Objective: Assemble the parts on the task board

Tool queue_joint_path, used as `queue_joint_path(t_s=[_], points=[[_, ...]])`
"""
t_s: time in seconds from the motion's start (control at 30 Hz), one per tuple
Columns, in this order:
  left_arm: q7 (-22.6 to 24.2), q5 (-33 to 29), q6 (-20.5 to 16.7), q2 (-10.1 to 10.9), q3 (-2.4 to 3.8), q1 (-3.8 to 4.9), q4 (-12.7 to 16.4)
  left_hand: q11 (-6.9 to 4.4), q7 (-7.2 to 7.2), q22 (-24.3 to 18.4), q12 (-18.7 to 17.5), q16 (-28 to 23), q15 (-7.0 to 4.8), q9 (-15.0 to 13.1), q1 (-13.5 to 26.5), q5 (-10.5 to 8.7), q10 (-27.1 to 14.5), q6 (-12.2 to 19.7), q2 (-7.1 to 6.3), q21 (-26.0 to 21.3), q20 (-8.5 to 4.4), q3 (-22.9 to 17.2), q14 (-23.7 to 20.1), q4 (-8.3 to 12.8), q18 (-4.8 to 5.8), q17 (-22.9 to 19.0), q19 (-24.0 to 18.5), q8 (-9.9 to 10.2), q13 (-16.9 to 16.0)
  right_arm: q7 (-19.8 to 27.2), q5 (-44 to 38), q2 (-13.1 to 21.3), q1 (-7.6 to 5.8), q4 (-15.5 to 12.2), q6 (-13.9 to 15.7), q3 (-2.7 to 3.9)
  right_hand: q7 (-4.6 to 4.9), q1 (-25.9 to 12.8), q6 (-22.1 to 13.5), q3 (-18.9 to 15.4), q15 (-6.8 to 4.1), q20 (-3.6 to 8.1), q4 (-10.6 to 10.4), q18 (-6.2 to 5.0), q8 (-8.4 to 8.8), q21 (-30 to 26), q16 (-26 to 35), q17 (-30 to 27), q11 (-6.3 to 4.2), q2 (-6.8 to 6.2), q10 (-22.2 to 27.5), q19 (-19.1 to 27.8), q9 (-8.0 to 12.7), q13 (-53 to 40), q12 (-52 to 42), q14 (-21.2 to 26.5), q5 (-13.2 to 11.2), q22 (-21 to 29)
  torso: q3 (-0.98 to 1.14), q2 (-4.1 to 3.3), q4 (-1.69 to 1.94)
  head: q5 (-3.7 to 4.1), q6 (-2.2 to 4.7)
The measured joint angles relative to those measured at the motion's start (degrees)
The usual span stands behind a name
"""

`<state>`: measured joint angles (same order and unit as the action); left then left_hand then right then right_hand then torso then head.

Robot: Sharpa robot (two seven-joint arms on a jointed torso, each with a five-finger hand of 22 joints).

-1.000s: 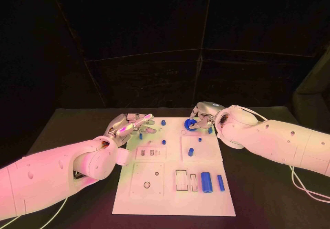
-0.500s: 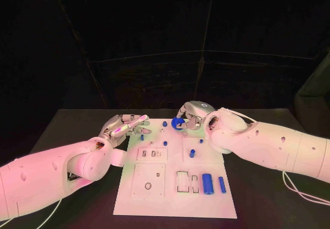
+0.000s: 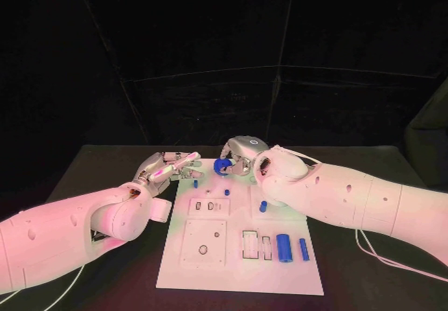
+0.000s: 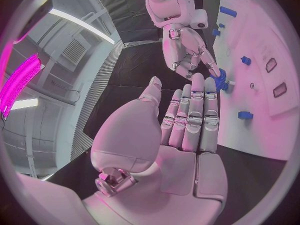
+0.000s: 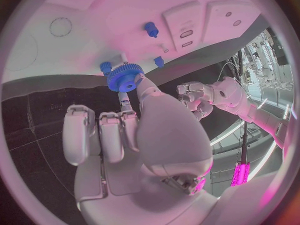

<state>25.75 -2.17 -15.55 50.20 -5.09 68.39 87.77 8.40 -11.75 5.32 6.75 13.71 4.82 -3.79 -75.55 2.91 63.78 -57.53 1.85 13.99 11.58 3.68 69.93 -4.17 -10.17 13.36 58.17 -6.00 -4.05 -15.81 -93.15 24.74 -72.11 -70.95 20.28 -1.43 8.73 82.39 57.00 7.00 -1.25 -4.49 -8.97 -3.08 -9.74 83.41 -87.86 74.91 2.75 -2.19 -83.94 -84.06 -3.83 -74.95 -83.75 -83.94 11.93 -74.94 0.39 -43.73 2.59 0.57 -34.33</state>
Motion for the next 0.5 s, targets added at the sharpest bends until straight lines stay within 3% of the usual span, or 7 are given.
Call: queue_joint_path(t_s=[0.2,0.5], points=[[0.0,-0.1,0.0,-0.1,0.00,0.00,-0.1,0.00,0.00,-0.1,0.0,0.0,0.00,0.0,0.0,0.00,0.0,0.0,0.00,-0.2,0.00,0.0,0.0,0.0,0.00,0.1,0.0,0.0,0.0,0.2,-0.4,-1.6,0.36,1.9,-1.2,-0.01,-0.01,-0.1,0.0,0.2,0.00,0.00,0.2,0.00,0.23,0.0,0.0,0.0,0.00,-0.07,0.0,0.0,0.0,0.0,0.0,0.0,0.1,0.0,0.07,0.00,-0.13,-0.15,-0.08],[0.0,-0.2,0.0,-0.1,0.00,0.01,-0.3,0.00,0.00,0.0,0.0,0.0,0.00,0.0,0.0,0.00,0.0,0.0,0.00,-0.2,0.00,-0.2,0.0,0.2,0.00,0.0,0.0,0.0,0.0,0.4,-1.1,-2.3,0.61,2.6,-3.7,-0.06,-0.03,-0.6,0.0,0.4,0.01,0.00,0.0,0.00,0.45,0.0,0.0,0.0,0.01,-0.03,0.0,0.0,0.1,0.0,0.6,0.0,0.1,0.0,0.10,0.02,-0.20,-0.03,-0.22]])
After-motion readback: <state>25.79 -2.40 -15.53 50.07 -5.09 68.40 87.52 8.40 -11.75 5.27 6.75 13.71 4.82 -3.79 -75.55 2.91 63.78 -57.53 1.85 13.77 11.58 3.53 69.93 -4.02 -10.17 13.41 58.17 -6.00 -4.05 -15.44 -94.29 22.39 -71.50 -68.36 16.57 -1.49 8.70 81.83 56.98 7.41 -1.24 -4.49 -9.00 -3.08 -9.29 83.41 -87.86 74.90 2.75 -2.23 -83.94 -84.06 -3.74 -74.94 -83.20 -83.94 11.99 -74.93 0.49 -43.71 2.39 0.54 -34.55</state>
